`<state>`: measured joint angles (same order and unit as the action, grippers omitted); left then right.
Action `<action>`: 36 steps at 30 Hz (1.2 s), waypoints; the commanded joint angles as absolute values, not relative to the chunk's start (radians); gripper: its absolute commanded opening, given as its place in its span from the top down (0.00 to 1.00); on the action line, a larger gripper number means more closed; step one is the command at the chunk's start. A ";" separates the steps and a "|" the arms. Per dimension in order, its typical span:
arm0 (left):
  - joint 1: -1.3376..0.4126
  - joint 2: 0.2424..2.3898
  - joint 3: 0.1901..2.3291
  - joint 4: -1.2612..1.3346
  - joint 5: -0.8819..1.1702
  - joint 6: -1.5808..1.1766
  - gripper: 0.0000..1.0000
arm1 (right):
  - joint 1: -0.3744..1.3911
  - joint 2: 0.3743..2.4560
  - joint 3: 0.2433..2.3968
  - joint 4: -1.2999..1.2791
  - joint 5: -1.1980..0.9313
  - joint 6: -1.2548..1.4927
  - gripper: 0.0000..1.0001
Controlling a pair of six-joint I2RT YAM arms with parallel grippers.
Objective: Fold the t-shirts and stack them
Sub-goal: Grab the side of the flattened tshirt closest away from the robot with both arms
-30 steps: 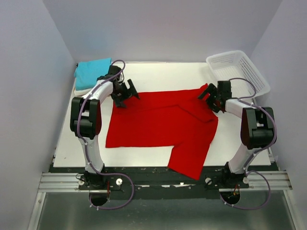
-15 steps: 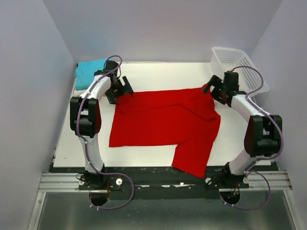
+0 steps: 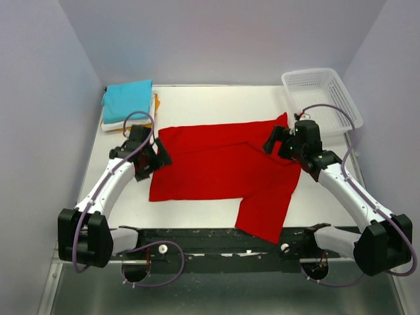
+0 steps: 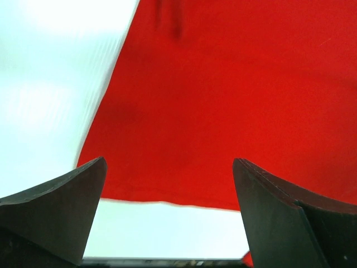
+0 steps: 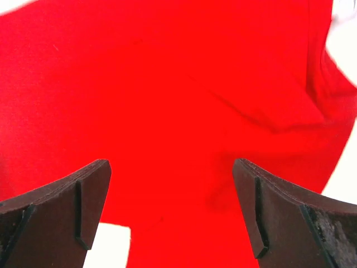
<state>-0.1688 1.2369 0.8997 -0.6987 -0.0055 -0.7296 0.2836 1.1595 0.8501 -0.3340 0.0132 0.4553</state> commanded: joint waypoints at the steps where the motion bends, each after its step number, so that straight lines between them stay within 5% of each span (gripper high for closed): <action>1: -0.170 1.111 0.630 -0.703 -0.105 -0.870 0.01 | 0.314 1.095 0.771 -0.419 0.008 0.456 0.00; 7: -0.172 0.995 0.507 -0.692 -0.072 -0.930 0.10 | 0.368 1.093 0.755 -0.436 0.019 0.459 0.00; 12: -0.173 1.041 0.468 -0.576 -0.042 -0.957 0.41 | 0.382 1.099 0.750 -0.449 0.053 0.457 0.00; 16: -0.172 1.117 0.489 -0.515 -0.060 -0.970 0.55 | 0.394 1.099 0.766 -0.480 0.048 0.452 0.00; 20: -0.174 1.184 0.524 -0.496 -0.065 -0.969 1.00 | 0.456 1.107 0.788 -0.552 0.070 0.437 0.01; 28: -0.173 1.160 0.523 -0.498 -0.058 -0.952 1.00 | 0.967 1.273 0.858 -0.735 0.212 0.539 0.06; 36: -0.173 1.178 0.530 -0.476 -0.007 -0.930 1.00 | 1.107 1.265 0.734 -0.923 0.087 0.758 0.24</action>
<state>-0.1707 1.1694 0.5327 -0.5068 -0.0441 -0.9451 1.0817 1.2690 0.7994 -0.7628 0.1406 0.6067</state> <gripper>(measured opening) 0.022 0.799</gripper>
